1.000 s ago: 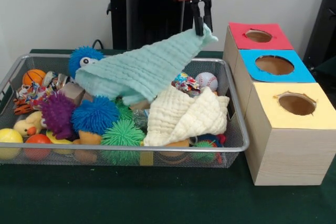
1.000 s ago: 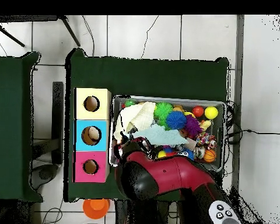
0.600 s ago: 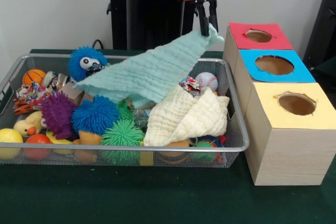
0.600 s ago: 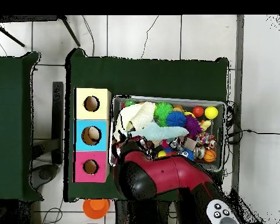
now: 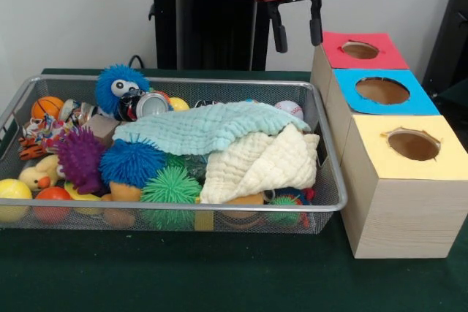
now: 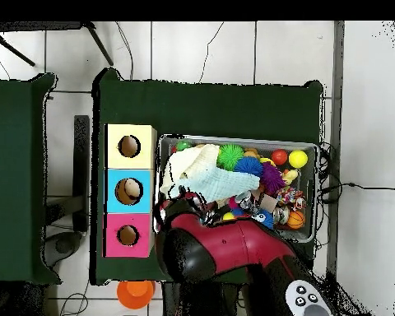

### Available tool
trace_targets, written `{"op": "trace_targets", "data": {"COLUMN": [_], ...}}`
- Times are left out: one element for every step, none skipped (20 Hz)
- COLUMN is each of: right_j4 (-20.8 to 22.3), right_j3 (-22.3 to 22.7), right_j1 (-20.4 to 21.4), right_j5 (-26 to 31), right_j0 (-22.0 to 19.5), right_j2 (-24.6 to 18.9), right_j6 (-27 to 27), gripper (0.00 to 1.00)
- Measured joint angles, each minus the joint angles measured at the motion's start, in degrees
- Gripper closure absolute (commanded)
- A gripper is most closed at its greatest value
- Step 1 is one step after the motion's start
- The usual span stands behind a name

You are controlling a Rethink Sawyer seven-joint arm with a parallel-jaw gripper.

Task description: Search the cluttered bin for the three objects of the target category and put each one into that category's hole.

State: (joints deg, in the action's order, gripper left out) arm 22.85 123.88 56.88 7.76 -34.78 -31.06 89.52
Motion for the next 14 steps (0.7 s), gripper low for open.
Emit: {"op": "trace_targets", "data": {"right_j4": [0.0, 0.0, 0.0, 0.0, 0.0, 0.1, 0.1, 0.1, 0.2, 0.8, 1.2, 2.6, 3.2, 4.0], "right_j3": [0.0, 0.0, 0.0, 0.0, -0.1, -0.3, -0.5, -0.7, -0.8, -1.4, -1.7, -2.5, -2.9, -3.2], "right_j1": [0.0, 0.0, 0.0, 0.0, 0.0, 0.0, 0.0, 0.0, 0.0, 0.0, 0.0, -0.2, -0.3, -0.5], "right_j5": [0.0, 0.0, 0.0, 0.0, 0.2, 0.4, 0.8, 1.1, 1.5, 2.5, 3.2, 4.8, 5.5, 6.2], "right_j0": [0.0, 0.0, 0.0, 0.0, 0.0, 0.0, 0.0, 0.0, 0.0, 0.0, -0.1, -0.3, -0.5, -0.8], "right_j2": [0.0, 0.0, 0.0, 0.0, 0.4, 0.7, 1.0, 1.3, 1.5, 2.2, 2.6, 3.5, 3.9, 4.1], "right_j6": [0.0, 0.0, 0.0, 0.0, 0.0, 0.0, 0.0, 0.0, 0.0, 0.0, 0.0, 0.0, 0.0, 0.0], "gripper": [0.00, 0.00, 0.00, 0.00, 0.00, 0.00, 0.00, 0.00, 0.00, 0.00, 0.00, 0.00, 0.00, 0.00]}}
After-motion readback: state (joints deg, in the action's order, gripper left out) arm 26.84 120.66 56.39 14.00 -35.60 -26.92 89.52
